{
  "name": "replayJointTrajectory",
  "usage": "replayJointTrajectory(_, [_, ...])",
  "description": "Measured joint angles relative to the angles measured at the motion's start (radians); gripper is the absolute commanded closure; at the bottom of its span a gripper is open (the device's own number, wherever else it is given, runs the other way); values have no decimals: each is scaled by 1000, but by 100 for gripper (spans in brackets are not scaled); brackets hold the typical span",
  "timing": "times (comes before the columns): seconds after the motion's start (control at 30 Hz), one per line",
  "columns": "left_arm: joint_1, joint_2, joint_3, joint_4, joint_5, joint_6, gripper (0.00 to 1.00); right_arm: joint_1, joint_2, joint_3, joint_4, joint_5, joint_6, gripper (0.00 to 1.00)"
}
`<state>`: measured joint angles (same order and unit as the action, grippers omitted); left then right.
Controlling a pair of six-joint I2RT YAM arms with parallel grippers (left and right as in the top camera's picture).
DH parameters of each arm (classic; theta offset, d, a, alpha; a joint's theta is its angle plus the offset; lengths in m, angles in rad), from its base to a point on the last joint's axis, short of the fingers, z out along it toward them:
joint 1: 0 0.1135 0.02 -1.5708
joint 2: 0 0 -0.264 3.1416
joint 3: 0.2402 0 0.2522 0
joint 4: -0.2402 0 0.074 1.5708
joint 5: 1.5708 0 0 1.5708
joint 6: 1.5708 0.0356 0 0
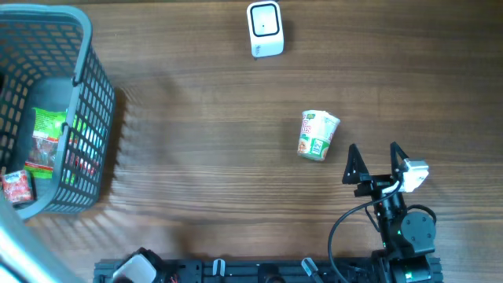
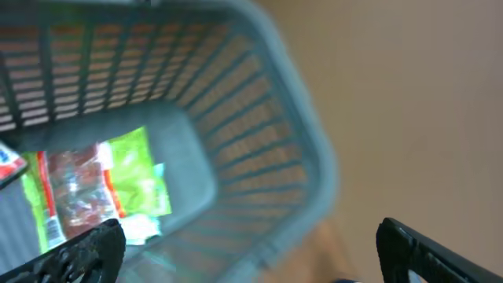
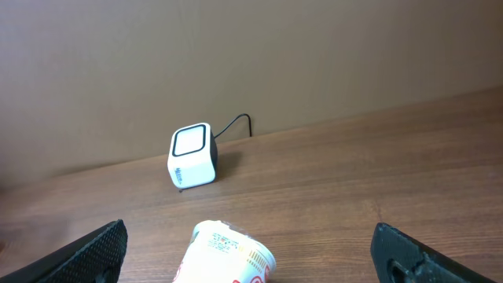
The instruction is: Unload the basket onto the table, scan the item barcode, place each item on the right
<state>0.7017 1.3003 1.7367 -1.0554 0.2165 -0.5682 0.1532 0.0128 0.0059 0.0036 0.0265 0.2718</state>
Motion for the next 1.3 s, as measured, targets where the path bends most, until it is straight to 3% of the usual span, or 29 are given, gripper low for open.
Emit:
replayJointTrajectory(0.27, [-2, 435, -12, 0, -40, 109, 0, 0, 0, 0, 0, 0, 0, 0])
replayJointTrajectory(0.47, [-2, 649, -14, -63, -41, 122, 0, 0, 0, 0, 0, 0, 0, 0])
replayJointTrajectory(0.83, [-6, 802, -18, -115, -97, 137, 0, 0, 0, 0, 0, 0, 0, 0])
replayJointTrajectory(1.0, [-8, 795, -93, -27, -117, 137, 0, 0, 0, 0, 0, 0, 0, 0])
replayJointTrajectory(1.07, [-9, 773, -137, 24, -120, 137, 12, 0, 0, 0, 0, 0, 0, 0])
replayJointTrajectory(1.1, [-9, 764, -156, 48, -122, 138, 33, 0, 0, 0, 0, 0, 0, 0])
replayJointTrajectory(1.13, [-9, 755, -174, 63, -125, 140, 72, 0, 0, 0, 0, 0, 0, 0])
replayJointTrajectory(1.17, [-9, 751, -182, 73, -127, 138, 96, 0, 0, 0, 0, 0, 0, 0])
replayJointTrajectory(1.3, [-6, 743, -186, 84, -127, 143, 96, 0, 0, 0, 0, 0, 0, 0])
